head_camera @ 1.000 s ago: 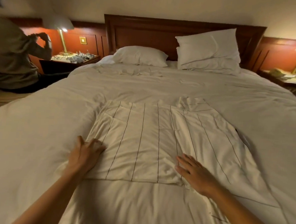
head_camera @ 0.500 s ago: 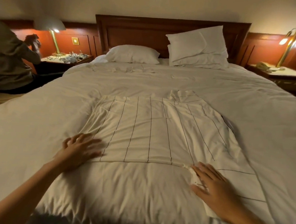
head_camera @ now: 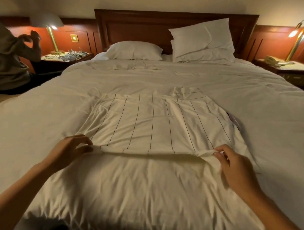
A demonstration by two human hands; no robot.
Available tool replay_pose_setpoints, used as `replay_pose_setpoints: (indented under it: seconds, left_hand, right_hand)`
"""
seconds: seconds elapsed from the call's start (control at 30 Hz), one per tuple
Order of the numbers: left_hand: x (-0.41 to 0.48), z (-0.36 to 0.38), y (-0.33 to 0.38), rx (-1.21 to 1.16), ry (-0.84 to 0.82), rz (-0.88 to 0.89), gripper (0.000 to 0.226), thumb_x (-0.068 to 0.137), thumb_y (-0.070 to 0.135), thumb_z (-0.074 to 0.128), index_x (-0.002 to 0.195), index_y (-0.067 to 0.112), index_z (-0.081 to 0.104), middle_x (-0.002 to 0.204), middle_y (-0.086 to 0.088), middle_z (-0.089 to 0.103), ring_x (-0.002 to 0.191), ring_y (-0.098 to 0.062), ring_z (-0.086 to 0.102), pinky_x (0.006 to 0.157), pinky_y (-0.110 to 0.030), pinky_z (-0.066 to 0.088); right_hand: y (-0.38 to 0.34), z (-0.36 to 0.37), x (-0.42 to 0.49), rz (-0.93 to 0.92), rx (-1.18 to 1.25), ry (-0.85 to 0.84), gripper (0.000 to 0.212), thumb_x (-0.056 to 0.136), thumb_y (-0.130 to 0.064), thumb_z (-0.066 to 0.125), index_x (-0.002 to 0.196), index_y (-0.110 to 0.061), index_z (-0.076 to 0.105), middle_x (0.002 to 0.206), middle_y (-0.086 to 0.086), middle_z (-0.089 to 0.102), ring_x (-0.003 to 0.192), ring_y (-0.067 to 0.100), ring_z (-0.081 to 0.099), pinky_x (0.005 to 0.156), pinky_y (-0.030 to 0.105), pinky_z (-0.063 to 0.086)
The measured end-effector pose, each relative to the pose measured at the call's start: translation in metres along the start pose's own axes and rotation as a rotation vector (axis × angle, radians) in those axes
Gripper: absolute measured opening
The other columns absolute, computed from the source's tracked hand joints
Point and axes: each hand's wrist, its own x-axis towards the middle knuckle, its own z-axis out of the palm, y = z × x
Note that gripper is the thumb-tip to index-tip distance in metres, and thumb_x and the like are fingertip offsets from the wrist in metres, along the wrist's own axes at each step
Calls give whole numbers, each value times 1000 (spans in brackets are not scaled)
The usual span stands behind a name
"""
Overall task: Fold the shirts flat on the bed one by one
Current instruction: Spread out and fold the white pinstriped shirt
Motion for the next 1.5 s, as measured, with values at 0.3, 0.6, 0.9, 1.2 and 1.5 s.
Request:
replay_pose_setpoints:
  seconds: [0.3,0.6,0.9,1.2,1.5]
  left_hand:
    - [124,-23,-13,174,-6,-230,4,87,29,75,89,31,71,96,2,72,87,-23,63,76,-38,51]
    - [153,36,-44,379,-105,-642,85,77,79,57,147,36,36,140,-12,45,124,-38,47,100,-51,40]
    - [139,55,-38,169,88,-601,50,89,54,64,126,25,47,87,-14,64,76,-34,59,65,-38,43]
    - [138,-18,-31,150,67,-532,38,89,52,66,116,26,56,96,-17,66,78,-35,60,68,-37,48]
    - [77,-32,-22,660,-416,-653,96,76,91,38,155,43,12,155,-9,26,138,-31,34,109,-44,32]
  right_hand:
    - [5,18,200,63,-165,-426,12,95,-33,64,90,-24,70,64,-3,70,66,14,68,62,27,46]
    - [74,79,161,290,-414,-18,57,92,-56,51,143,-32,45,137,16,50,126,39,46,103,52,40]
    - [100,73,135,387,-308,-56,47,89,-45,65,125,-19,49,118,17,60,101,40,60,73,43,48]
    - [77,-22,191,335,-462,-511,50,82,-55,73,119,-26,55,116,12,64,98,28,60,79,34,46]
    - [40,-19,149,269,-800,-798,102,76,-89,39,157,-39,2,165,5,14,147,28,27,114,42,29]
